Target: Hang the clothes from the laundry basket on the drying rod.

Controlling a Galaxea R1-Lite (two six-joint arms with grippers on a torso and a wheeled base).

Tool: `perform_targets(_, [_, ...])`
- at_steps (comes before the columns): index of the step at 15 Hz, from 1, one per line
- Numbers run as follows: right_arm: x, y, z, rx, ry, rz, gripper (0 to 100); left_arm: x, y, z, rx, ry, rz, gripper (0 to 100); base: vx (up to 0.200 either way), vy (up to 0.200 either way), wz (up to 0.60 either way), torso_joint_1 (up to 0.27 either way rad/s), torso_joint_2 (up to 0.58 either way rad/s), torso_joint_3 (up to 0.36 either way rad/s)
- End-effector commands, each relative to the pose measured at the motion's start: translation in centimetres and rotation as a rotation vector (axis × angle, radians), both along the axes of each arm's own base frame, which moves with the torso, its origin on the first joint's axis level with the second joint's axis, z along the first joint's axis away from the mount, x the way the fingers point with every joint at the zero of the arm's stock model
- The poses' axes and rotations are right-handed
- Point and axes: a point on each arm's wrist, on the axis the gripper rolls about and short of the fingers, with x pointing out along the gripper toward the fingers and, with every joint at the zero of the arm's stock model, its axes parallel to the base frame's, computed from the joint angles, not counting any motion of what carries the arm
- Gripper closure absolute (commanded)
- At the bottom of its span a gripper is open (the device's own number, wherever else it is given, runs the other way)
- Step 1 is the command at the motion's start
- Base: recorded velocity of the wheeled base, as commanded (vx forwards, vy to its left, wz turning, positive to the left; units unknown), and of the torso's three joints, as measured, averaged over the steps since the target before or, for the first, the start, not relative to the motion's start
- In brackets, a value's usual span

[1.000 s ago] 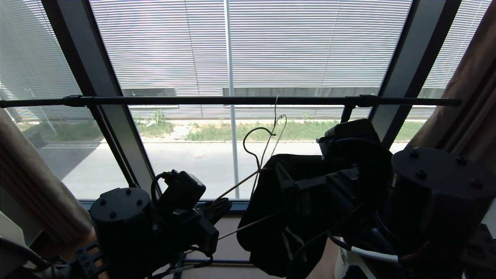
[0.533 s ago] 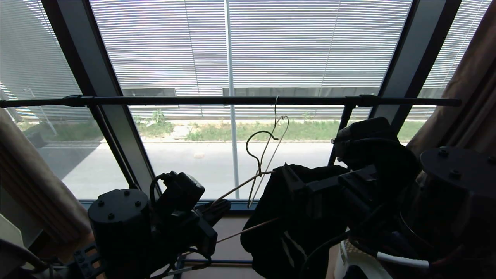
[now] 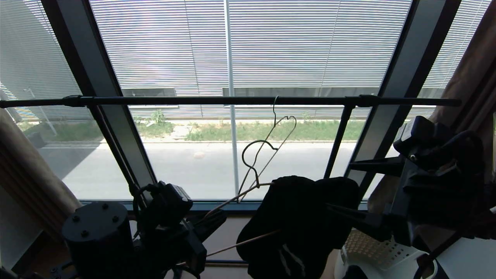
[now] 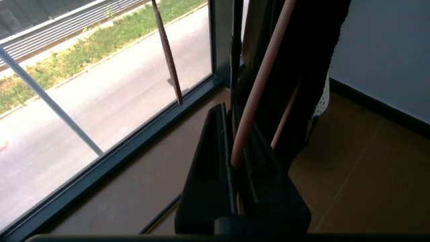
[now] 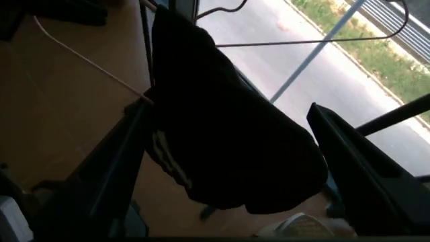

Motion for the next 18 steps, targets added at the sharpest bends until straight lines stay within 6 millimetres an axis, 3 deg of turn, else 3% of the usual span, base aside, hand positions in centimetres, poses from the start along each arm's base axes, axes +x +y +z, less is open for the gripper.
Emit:
perform_targets(1, [0.3,-3.2,3.6,-0.035,-0.078,0.055,0,-0.6,0.4,0.3,-0.006,-0.006,-0.013,100,0.0,0.0,0.0,0.0,0.0,0.0])
perform_targets(5, [3.3,-2.1,2.0,-0.152,0.011,0.247,0,-0.9,0.2,0.2,-0.001,-0.002,-0.03,100,0.0,0.0,0.0,0.0,0.0,0.0])
perform_targets(9, [5.8,-0.7,-0.2,-0.147,0.09,0.408,0,-1.6,-0.2,0.0,0.005,0.006,-0.077,100,0.0,0.0,0.0,0.0,0.0,0.0])
perform_targets(12, [5.7,0.7,-1.0,-0.127,0.12,0.512,0,-1.7,-0.5,0.1,-0.001,0.005,-0.101,100,0.0,0.0,0.0,0.0,0.0,0.0])
perform_targets(18, [6.4,1.8,-2.5,-0.141,0.178,0.536,0,-1.8,-0.5,0.2,-0.003,0.003,-0.104,100,0.0,0.0,0.0,0.0,0.0,0.0])
